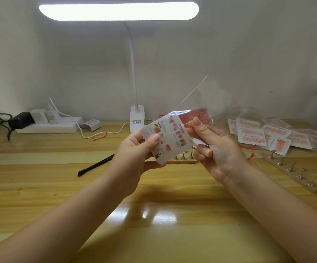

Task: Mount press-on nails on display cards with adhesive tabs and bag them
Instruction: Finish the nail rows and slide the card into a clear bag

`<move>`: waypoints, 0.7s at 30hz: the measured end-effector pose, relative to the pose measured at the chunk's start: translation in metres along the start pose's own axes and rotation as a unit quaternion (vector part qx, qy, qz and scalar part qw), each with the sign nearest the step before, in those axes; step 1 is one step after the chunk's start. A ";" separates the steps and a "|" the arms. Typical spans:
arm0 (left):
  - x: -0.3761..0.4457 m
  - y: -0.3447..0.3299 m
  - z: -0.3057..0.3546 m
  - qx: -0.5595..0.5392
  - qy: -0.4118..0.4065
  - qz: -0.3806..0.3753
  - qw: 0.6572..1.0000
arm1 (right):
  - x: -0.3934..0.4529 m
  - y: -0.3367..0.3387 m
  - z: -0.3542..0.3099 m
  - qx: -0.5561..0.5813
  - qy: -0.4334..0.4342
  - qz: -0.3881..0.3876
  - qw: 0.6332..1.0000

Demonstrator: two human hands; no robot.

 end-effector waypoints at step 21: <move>-0.003 0.003 0.011 0.057 -0.095 0.036 0.993 | -0.003 0.006 -0.002 -0.051 0.002 0.040 0.998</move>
Point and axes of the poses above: each hand's wrist, its own x-axis towards the middle knuckle, its own y-axis out of the back of the hand, z = x × y, the point moved 9 cm from there along x, towards the middle knuckle, and after that the axes turned 7 degrees about y, right-handed, at the moved point
